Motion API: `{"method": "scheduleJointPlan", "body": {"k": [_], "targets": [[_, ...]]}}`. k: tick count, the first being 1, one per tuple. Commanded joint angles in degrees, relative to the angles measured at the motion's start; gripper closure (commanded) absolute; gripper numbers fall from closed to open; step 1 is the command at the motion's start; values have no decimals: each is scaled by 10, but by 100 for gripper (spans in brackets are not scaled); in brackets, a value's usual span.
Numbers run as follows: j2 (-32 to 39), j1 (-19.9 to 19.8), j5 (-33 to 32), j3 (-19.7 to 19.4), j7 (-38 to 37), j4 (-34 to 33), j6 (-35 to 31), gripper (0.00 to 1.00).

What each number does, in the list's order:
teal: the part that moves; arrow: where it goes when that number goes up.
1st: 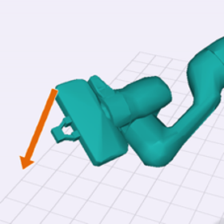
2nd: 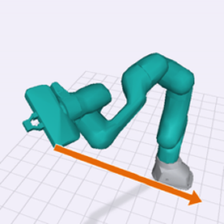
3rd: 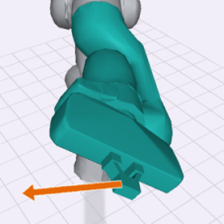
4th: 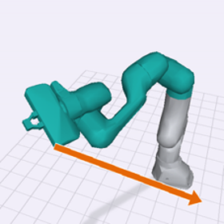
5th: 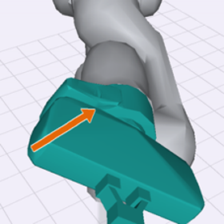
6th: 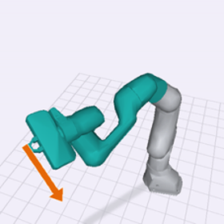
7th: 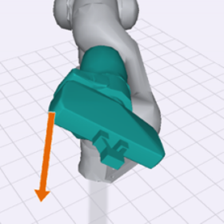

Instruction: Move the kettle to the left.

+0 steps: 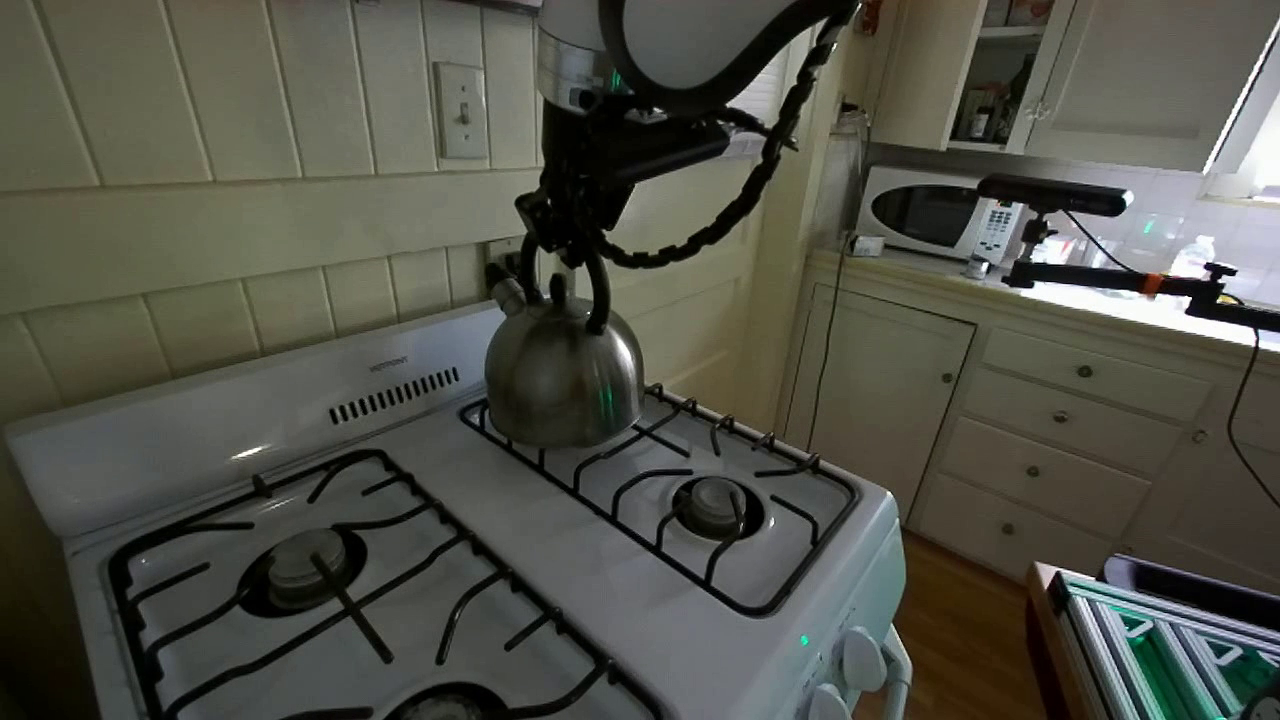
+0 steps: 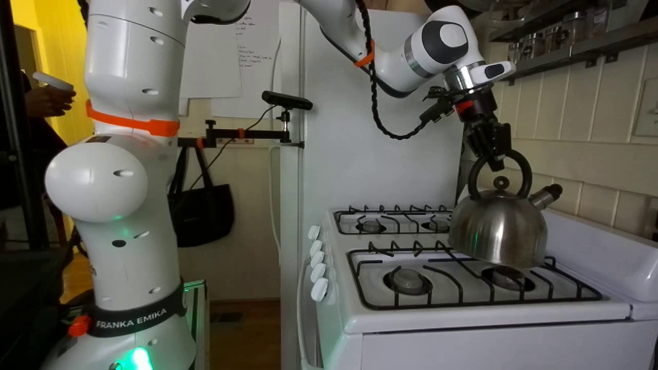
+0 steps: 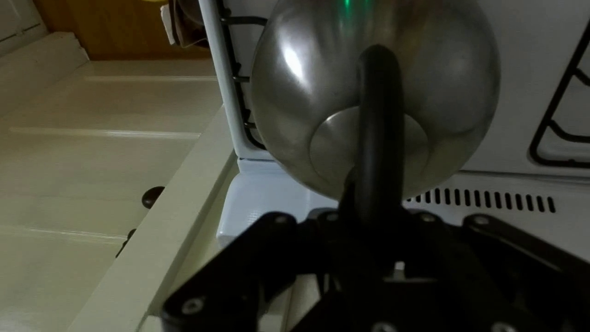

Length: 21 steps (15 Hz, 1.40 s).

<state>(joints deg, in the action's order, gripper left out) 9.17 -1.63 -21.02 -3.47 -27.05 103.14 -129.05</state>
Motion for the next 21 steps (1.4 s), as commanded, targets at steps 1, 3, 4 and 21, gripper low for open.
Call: {"method": "scheduleJointPlan", "body": {"k": [1,3,4,21], "targets": [[-13,6,16,-1,35,2,-31,98],[-16,7,20,0,51,2,-42,98],[-18,7,21,0,57,3,-46,98],[-64,26,144,51,253,13,-67,98]]}}
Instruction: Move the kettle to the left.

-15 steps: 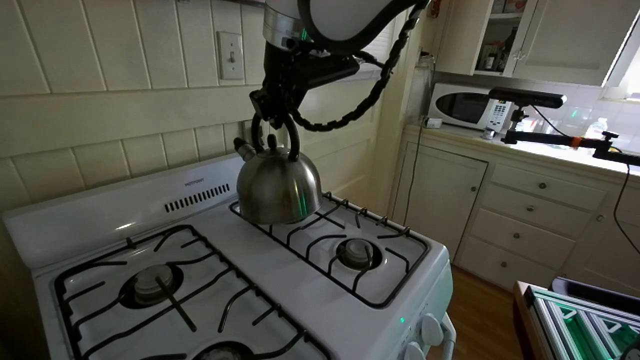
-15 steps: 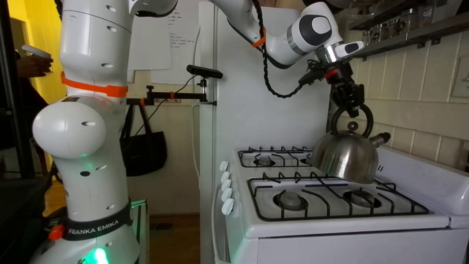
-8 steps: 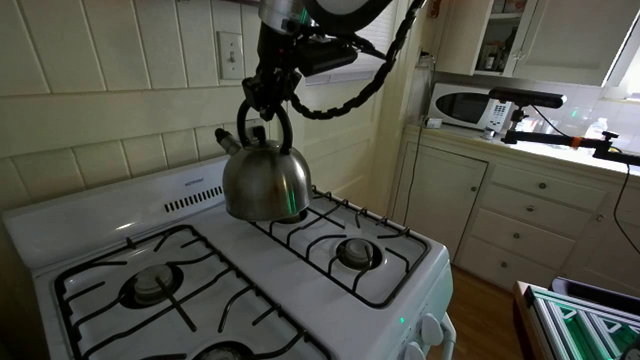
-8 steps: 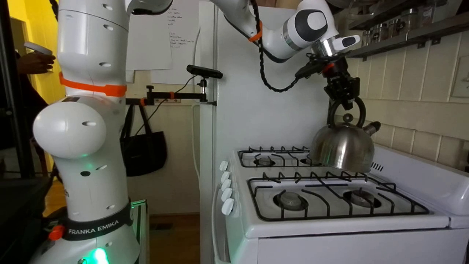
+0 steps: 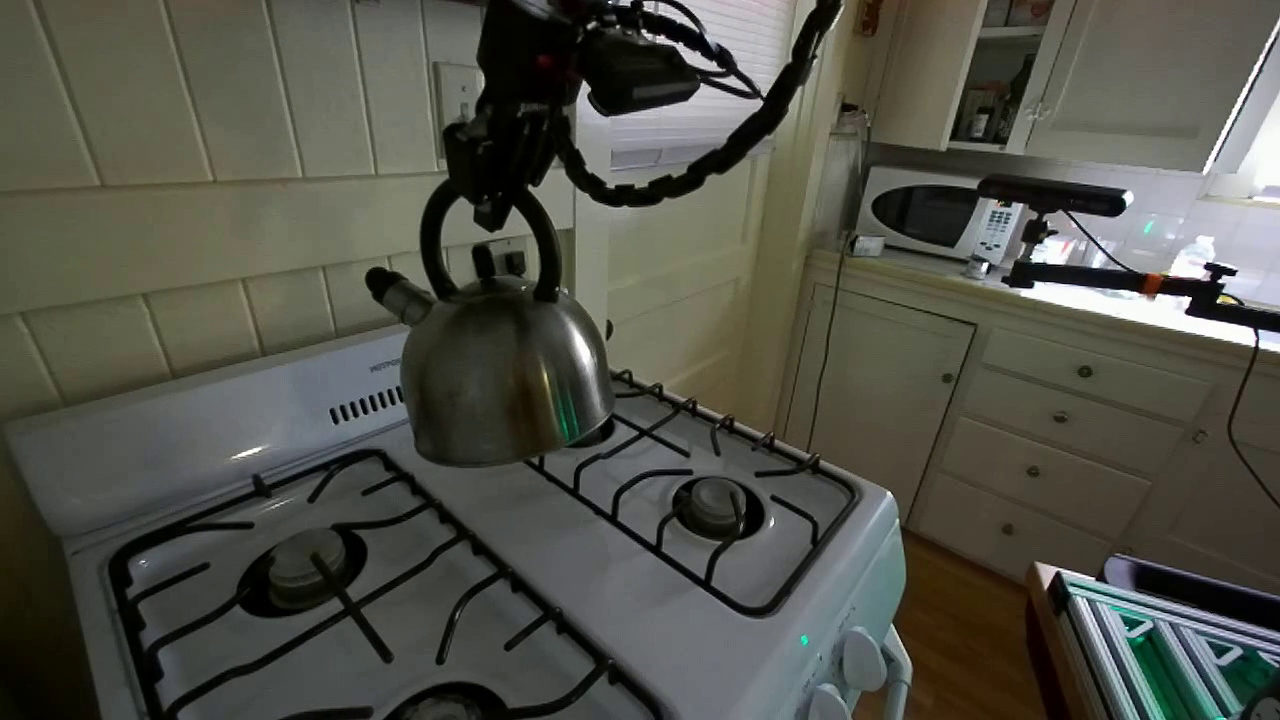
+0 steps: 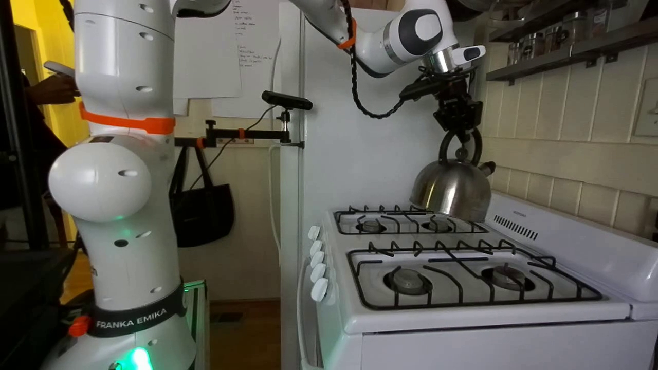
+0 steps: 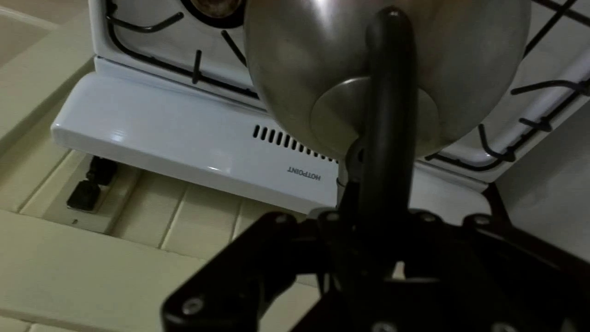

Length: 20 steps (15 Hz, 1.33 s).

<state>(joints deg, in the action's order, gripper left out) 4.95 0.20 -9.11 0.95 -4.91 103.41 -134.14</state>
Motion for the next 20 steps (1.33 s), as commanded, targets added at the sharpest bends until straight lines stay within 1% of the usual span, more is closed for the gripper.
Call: {"method": "scheduleJointPlan", "body": {"k": [1,5,6,13,18,20], "targets": [[-21,11,29,10,35,10,-18,98],[-17,21,42,23,49,8,-32,98],[-16,25,33,25,42,8,-38,98],[-3,44,34,41,38,8,-76,98],[15,55,52,58,63,6,-106,98],[25,59,57,63,61,3,-117,98]]}}
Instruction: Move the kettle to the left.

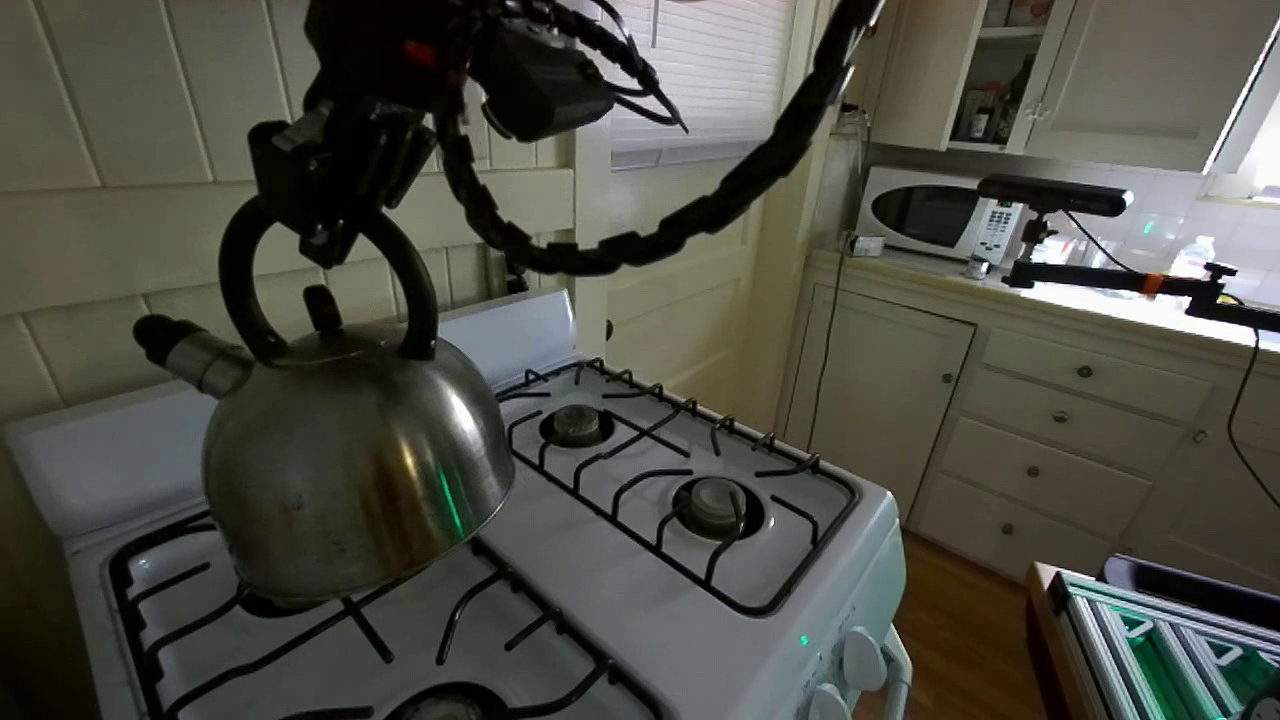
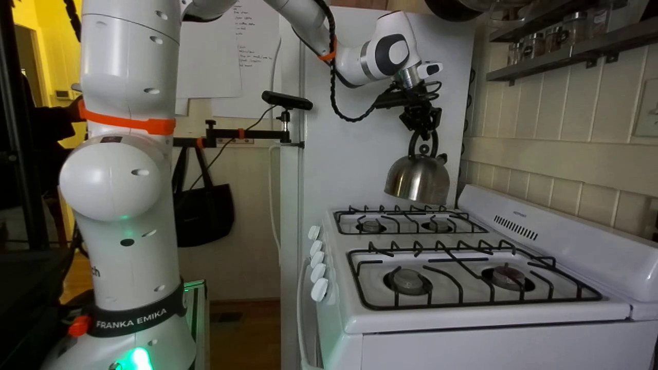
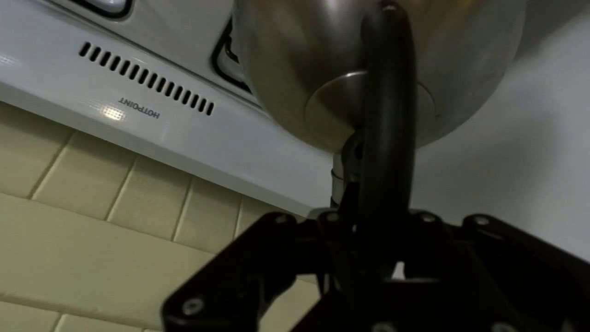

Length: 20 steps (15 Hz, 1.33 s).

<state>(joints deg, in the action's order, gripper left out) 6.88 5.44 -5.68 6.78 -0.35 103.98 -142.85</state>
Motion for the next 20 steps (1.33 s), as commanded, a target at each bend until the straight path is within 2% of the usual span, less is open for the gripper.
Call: {"method": "scheduleJointPlan", "body": {"k": [1,14,20], "targets": [[11,9,24,6,14,-3,-37,98],[79,34,-10,-3,-24,-30,-151,98],[110,51,-39,-24,-41,-56,-169,98]]}}
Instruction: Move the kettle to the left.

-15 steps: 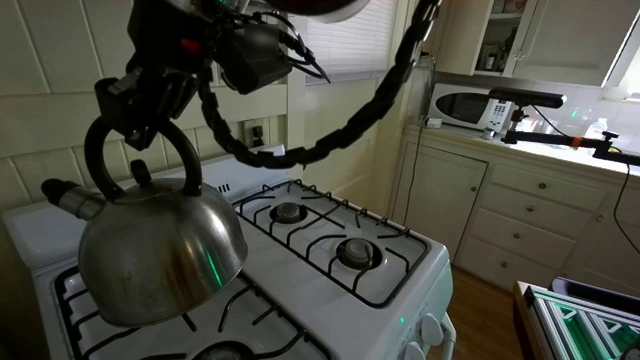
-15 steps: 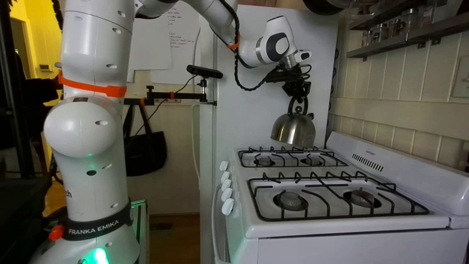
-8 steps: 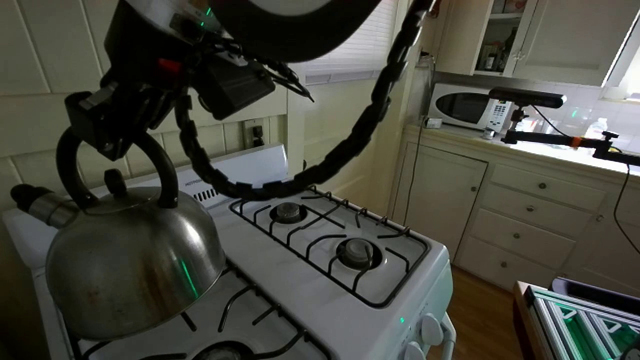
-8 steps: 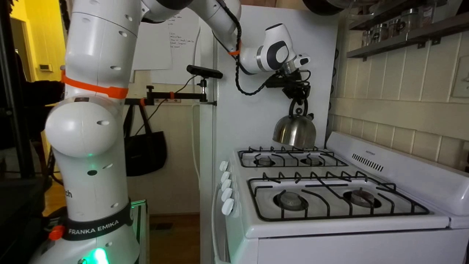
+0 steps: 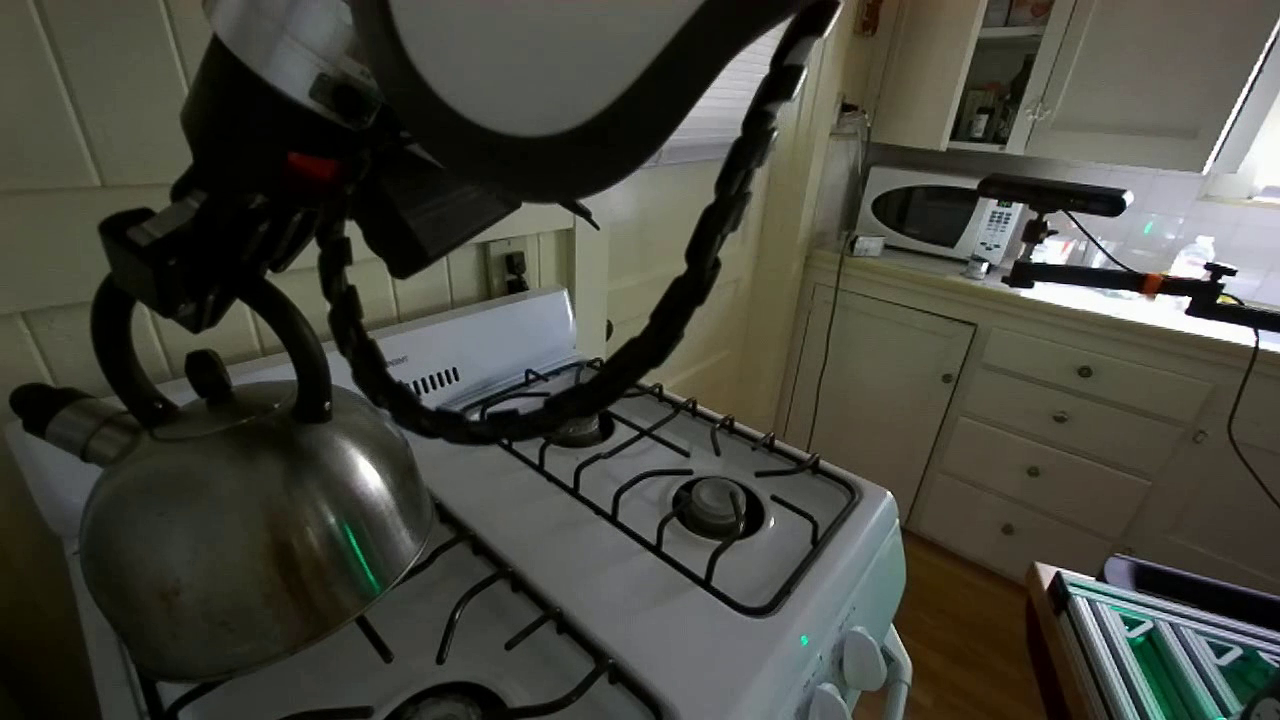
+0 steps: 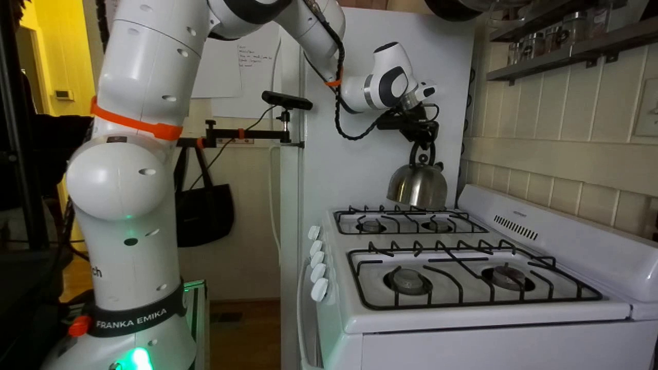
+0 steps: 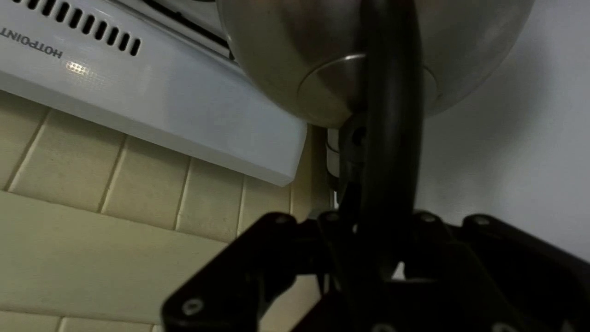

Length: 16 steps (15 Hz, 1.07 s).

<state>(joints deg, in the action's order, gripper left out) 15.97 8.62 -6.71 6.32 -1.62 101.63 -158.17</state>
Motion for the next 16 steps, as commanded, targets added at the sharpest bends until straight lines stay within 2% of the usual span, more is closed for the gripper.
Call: {"method": "scheduleJointPlan", "body": {"k": [1,11,16], "targets": [[24,23,-36,-24,-35,-39,-15,98],[74,57,-88,-72,-99,-90,-21,98],[78,62,-94,-80,-95,-90,-25,98]]}}
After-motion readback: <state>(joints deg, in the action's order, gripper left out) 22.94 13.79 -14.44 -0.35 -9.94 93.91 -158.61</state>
